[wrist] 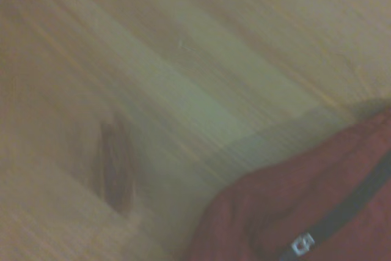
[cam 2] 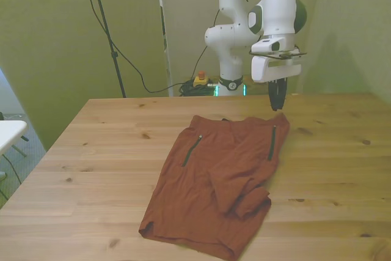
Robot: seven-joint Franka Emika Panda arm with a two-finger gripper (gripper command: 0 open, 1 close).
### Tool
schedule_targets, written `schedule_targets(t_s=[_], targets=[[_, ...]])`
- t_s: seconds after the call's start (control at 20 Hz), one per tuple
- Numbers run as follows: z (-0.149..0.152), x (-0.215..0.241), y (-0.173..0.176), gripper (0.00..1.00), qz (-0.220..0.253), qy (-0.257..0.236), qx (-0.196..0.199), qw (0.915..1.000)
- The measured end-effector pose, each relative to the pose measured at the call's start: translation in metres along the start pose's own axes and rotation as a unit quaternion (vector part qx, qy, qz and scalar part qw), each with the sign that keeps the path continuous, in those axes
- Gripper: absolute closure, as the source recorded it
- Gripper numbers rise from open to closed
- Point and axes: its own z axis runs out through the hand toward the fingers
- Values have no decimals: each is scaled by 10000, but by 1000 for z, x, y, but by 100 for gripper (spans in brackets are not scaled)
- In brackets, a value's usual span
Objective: Unfold the shorts
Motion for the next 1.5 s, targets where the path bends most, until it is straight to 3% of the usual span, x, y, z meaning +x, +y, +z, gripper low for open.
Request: schedule_targets(t_s=[0.25, 0.5, 0.65, 0.8, 0.95, 1.05, 1.25, 1.5], targets=[[-7, 19, -8, 0, 1123, 124, 234, 9933], [-33, 75, 29, 0, 2225, 174, 212, 9746], [-46, 136, 85, 0, 2951, 324, 201, 9547], [-18, 189, 132, 0, 3691, 360, 57, 9287], [20, 220, 143, 0, 4365, 272, -81, 8992], [34, 234, 143, 0, 4603, 204, -121, 8875], [52, 254, 138, 0, 4784, 167, -158, 8778], [82, 268, 145, 0, 4884, 123, -232, 8722]])
